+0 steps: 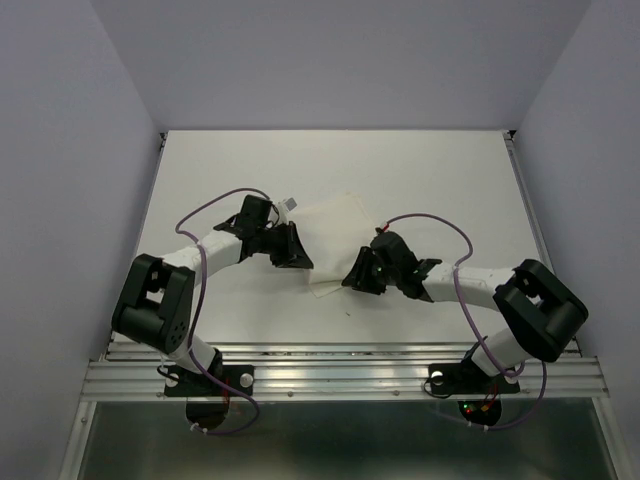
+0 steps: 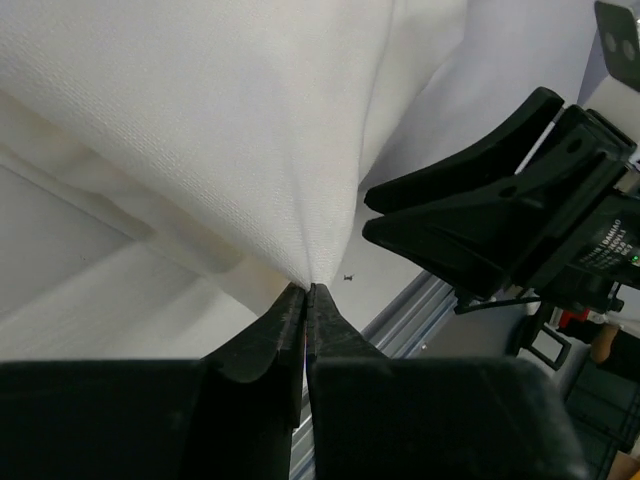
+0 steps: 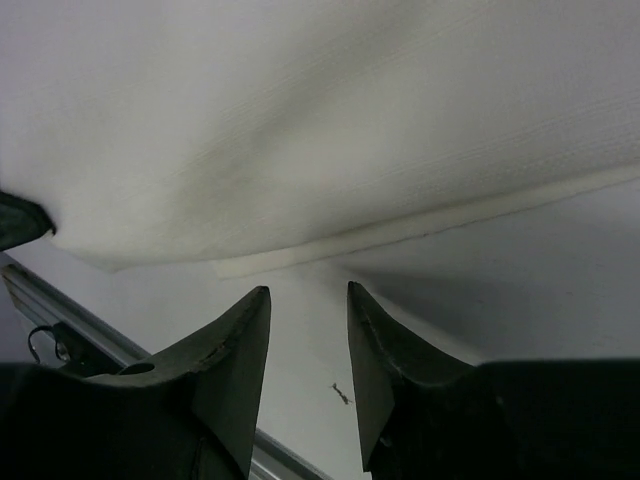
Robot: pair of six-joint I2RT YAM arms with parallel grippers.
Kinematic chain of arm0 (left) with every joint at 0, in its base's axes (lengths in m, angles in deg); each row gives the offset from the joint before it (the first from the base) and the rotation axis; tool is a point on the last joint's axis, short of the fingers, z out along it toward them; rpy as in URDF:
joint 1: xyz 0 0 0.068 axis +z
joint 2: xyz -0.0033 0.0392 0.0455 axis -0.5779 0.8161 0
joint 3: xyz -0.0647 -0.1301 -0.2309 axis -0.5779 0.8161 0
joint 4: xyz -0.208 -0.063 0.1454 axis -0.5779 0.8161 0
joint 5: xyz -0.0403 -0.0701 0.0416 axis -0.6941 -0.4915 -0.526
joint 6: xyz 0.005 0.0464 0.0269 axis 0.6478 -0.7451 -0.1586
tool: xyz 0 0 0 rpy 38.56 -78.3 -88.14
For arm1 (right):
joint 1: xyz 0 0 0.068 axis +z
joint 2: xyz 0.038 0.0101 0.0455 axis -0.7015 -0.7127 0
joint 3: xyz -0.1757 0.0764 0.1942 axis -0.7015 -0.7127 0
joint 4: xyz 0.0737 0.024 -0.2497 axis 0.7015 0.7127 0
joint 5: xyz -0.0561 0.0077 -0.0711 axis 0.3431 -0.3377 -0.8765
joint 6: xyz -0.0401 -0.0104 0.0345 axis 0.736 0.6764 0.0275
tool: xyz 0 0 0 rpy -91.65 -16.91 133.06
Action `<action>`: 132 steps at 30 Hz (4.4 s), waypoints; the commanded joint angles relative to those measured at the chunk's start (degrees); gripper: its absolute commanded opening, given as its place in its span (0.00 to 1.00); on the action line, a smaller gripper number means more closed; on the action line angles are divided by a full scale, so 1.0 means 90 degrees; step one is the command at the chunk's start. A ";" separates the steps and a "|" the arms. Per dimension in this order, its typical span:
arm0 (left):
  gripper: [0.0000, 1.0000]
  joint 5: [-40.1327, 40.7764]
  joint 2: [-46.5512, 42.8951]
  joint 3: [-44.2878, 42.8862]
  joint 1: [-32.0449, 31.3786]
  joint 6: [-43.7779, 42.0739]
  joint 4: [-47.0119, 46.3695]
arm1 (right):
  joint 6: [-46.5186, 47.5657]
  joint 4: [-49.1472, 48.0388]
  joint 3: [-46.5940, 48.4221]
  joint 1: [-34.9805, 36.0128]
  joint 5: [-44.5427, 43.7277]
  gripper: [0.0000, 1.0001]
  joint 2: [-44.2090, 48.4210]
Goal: Fold the napkin into a case and place the utensils inside
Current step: Smooth out the lower triangle-folded napkin at the center of the board.
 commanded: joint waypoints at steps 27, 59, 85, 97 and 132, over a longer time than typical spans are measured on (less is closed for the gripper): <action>0.55 0.1356 -0.1021 -0.0173 0.0286 0.0640 -0.0293 | -0.0363 -0.0618 0.0091 -0.0859 -0.0096 0.64 -0.0281; 0.55 0.1895 -0.1187 -0.0046 0.0452 0.0728 -0.0215 | -0.0863 -0.0902 0.0345 0.0051 -0.0418 0.12 -0.1122; 0.39 0.2305 -0.0582 -0.0330 0.0481 0.0719 0.0048 | 0.1530 0.1402 0.2630 0.1476 -0.2870 0.47 -0.1627; 0.00 0.2812 0.0092 -0.0398 0.0607 0.1138 -0.0088 | 0.1647 0.1413 0.2748 0.1476 -0.3211 0.16 -0.1697; 0.00 0.2578 0.1410 -0.0993 0.1214 0.1871 -0.1231 | 0.1569 0.1285 0.2660 0.1476 -0.3075 0.24 -0.1619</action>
